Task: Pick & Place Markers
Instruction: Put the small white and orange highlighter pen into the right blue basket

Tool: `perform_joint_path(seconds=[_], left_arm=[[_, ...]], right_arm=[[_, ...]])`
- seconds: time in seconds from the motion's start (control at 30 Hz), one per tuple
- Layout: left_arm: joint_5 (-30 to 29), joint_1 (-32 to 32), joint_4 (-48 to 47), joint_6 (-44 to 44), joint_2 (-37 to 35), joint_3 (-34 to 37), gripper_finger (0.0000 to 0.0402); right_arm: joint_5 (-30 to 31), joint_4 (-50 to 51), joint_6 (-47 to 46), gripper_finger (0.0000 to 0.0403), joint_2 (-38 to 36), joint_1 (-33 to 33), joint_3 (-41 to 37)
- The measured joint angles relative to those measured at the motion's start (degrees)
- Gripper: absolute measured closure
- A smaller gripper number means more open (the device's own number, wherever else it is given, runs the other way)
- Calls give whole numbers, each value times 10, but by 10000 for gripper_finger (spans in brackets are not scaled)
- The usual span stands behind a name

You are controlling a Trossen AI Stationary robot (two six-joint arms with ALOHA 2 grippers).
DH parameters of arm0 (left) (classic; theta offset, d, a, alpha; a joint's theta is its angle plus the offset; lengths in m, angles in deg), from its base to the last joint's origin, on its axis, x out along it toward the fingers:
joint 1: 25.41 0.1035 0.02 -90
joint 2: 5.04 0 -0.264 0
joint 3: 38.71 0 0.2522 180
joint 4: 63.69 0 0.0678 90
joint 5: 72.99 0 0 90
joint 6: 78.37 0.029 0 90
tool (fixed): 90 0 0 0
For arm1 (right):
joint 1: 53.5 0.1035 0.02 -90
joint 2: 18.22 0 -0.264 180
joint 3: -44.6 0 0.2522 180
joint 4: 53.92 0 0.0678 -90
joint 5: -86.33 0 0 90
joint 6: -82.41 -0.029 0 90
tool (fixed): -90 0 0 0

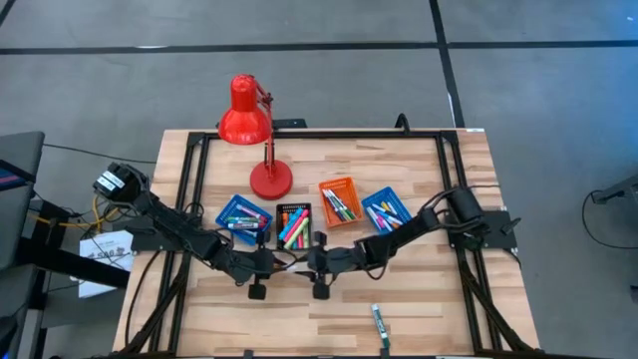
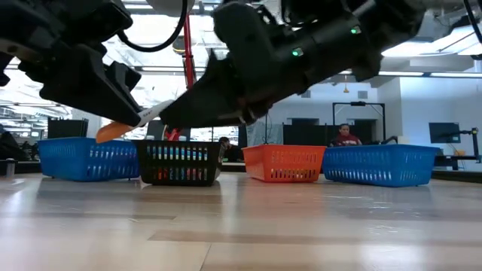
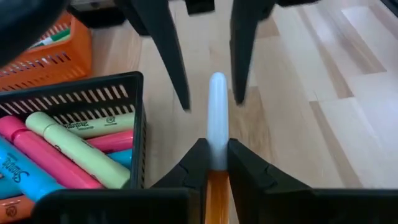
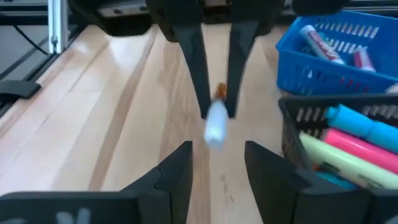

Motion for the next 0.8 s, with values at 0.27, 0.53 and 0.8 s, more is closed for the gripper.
perform_joint_path(seconds=[0.27, 0.53, 0.8], left_arm=[[-14, 0, 6, 0, 0, -1, 362], [-26, 9, 12, 15, 0, -1, 358], [-23, 18, 17, 15, 0, -1, 348]], right_arm=[[-5, 12, 0, 281, -1, -5, 27], [-3, 16, 0, 297, -3, -6, 28], [1, 18, 0, 343, -3, -7, 27]])
